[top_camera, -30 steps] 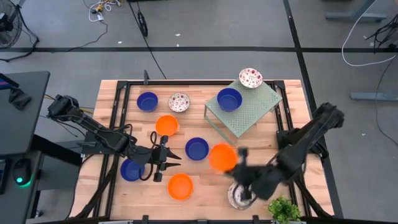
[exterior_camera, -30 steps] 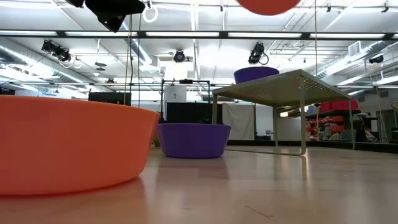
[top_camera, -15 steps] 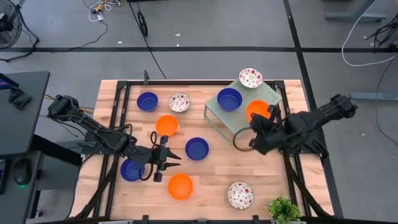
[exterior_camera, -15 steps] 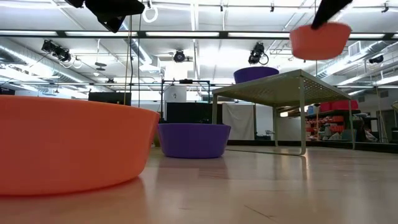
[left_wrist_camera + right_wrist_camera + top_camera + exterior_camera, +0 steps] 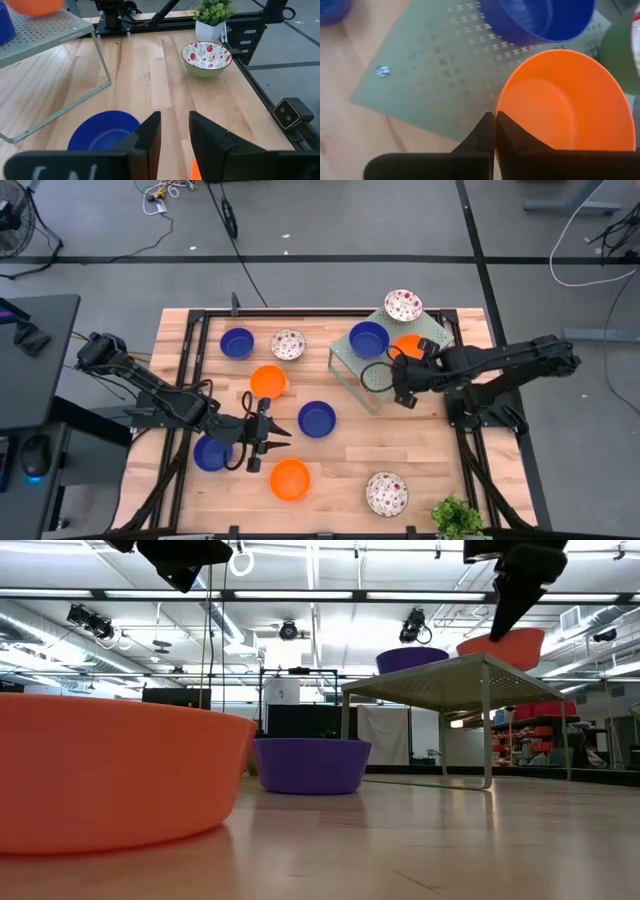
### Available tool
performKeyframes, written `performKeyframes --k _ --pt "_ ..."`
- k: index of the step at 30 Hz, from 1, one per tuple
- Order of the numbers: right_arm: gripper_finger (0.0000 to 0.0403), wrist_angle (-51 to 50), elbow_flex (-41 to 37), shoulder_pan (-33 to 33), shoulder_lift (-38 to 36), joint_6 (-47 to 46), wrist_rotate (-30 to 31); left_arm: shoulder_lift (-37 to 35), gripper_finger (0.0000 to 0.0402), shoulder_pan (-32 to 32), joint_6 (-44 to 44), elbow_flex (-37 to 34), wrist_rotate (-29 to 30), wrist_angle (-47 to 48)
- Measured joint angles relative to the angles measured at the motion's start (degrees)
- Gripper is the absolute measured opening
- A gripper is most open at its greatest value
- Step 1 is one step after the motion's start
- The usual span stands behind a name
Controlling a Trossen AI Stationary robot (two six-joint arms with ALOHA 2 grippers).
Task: Pick & Place Mini bowls
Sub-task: Put the orange bowl on the shelf
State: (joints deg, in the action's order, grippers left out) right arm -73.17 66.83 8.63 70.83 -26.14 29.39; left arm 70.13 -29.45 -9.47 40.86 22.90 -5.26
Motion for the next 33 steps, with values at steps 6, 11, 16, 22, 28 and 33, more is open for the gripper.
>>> performKeyframes --k 6,11,16,22,28,33 --pt "0.0006 0.1 0.0 -2.7 0.0 3.2 -1.6 0.0 0.0105 0.0 0.0 0.0 0.0 0.0" --pt "0.0006 0.1 0.0 -3.7 0.0 4.7 -1.9 0.0 0.0105 0.0 0.0 0.0 0.0 0.0" --pt "0.0006 0.2 0.0 -4.5 0.0 5.7 -1.9 0.0 0.0105 0.0 0.0 0.0 -0.6 0.0" --pt "0.0015 0.3 0.0 -4.9 0.0 5.7 -1.9 0.0 0.0105 0.0 0.0 0.0 -0.6 0.0" --pt "0.0047 0.3 0.0 -4.9 0.0 5.7 -1.7 0.0 0.0105 0.0 0.0 0.0 -0.6 0.0" --pt "0.0072 -0.3 0.0 -4.9 0.0 5.7 3.8 0.0 0.0105 0.0 0.0 0.0 -0.6 0.0"
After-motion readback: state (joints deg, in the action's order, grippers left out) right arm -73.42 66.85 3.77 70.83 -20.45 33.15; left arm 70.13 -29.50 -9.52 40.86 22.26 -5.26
